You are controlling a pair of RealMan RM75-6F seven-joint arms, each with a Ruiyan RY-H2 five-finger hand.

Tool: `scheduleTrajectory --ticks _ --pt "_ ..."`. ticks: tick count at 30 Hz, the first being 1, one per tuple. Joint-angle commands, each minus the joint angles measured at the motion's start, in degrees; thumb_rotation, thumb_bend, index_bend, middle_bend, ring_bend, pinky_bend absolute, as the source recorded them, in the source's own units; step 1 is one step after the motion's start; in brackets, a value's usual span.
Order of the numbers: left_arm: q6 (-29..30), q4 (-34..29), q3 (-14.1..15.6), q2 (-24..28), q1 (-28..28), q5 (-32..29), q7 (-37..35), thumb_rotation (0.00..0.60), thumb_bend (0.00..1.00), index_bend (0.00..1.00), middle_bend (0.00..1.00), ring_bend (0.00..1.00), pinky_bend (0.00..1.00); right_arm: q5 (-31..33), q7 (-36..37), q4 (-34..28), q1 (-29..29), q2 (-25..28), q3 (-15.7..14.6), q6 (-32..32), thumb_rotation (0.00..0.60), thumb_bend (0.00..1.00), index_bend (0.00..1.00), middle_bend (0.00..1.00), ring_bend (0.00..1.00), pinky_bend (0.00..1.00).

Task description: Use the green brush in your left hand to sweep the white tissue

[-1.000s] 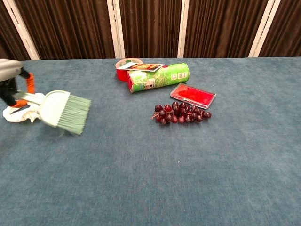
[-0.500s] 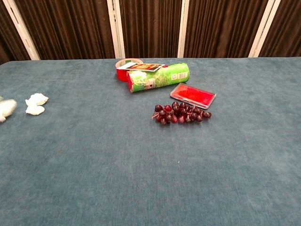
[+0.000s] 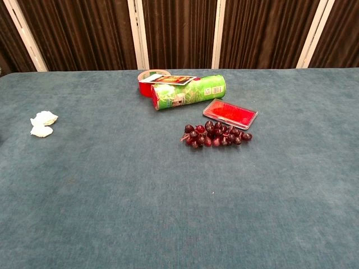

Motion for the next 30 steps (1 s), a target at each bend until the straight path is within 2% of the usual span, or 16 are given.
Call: scheduleTrajectory --ticks 1,5,7,9,14,16,18,19,21,23,26,28,30 --pt "1.5 -10.1 2.8 -0.7 1.1 6.6 1.2 0.6 0.75 0.75 1.0 1.0 1.0 0.1 0.1 0.0 0.0 0.0 0.0 -0.1 0.6 0.32 0.0 0.0 0.0 0.0" --pt "1.4 -14.9 5.7 -6.0 1.1 9.1 4.9 0.6 0.72 0.74 1.0 1.0 1.0 0.3 0.2 0.1 0.0 0.0 0.1 -0.1 0.6 0.32 0.0 0.0 0.0 0.0" --pt "1.7 -15.6 6.7 -9.1 1.0 9.8 6.6 0.6 0.67 0.71 1.0 1.0 1.0 0.5 0.2 0.0 -0.1 0.1 0.1 -0.1 0.6 0.32 0.0 0.0 0.0 0.0" --pt "2.3 -15.8 7.3 -12.2 1.0 10.2 8.3 0.6 0.58 0.65 1.0 1.0 1.0 0.7 0.4 -0.1 -0.1 0.2 0.1 -0.2 0.6 0.32 0.0 0.0 0.0 0.0" --pt "3.1 -15.9 8.9 -17.3 1.1 10.9 12.4 0.6 0.19 0.42 1.0 1.0 1.0 0.9 0.5 -0.1 -0.1 0.4 0.1 -0.4 0.6 0.32 0.0 0.0 0.0 0.0" --pt "3.5 -15.8 9.3 -17.6 1.2 11.4 13.4 0.6 0.09 0.35 1.0 1.0 1.0 0.9 0.5 -0.1 -0.1 0.4 0.0 -0.5 0.6 0.32 0.0 0.0 0.0 0.0" --pt "4.2 -16.0 9.5 -17.0 1.5 11.9 13.8 0.6 0.05 0.29 0.98 0.99 1.0 0.8 0.5 0.0 -0.1 0.5 0.0 -0.5 0.6 0.32 0.0 0.0 0.0 0.0" --pt "5.2 -16.6 9.5 -15.6 2.1 12.8 13.1 0.6 0.04 0.25 0.94 0.95 0.98 0.9 0.6 -0.1 -0.1 0.6 -0.1 -0.7 0.6 0.32 0.0 0.0 0.0 0.0" --pt "7.7 -17.7 10.1 -11.6 4.0 17.2 8.6 0.6 0.04 0.16 0.79 0.81 0.89 1.0 0.7 -0.1 0.0 0.8 -0.1 -0.9 0.6 0.32 0.0 0.0 0.0 0.0" --pt "8.5 -17.7 10.7 -9.8 4.9 19.6 5.8 0.6 0.04 0.04 0.51 0.56 0.65 1.0 0.6 0.0 0.0 0.8 0.0 -1.0 0.6 0.32 0.0 0.0 0.0 0.0" --pt "11.1 -17.2 11.9 -6.7 7.1 24.7 0.1 0.6 0.04 0.0 0.18 0.26 0.38 1.0 0.4 0.0 0.1 0.8 0.0 -1.0 0.6 0.32 0.0 0.0 0.0 0.0" --pt "13.2 -16.7 12.8 -5.0 8.6 27.8 -3.2 0.6 0.04 0.0 0.06 0.14 0.28 0.8 0.1 0.0 0.1 0.7 0.0 -0.8 0.6 0.32 0.0 0.0 0.0 0.0" --pt "15.3 -15.8 13.6 -3.5 9.9 30.8 -5.3 0.6 0.04 0.0 0.0 0.04 0.17 0.6 -0.2 0.2 0.1 0.6 0.1 -0.6 0.6 0.32 0.0 0.0 0.0 0.0"
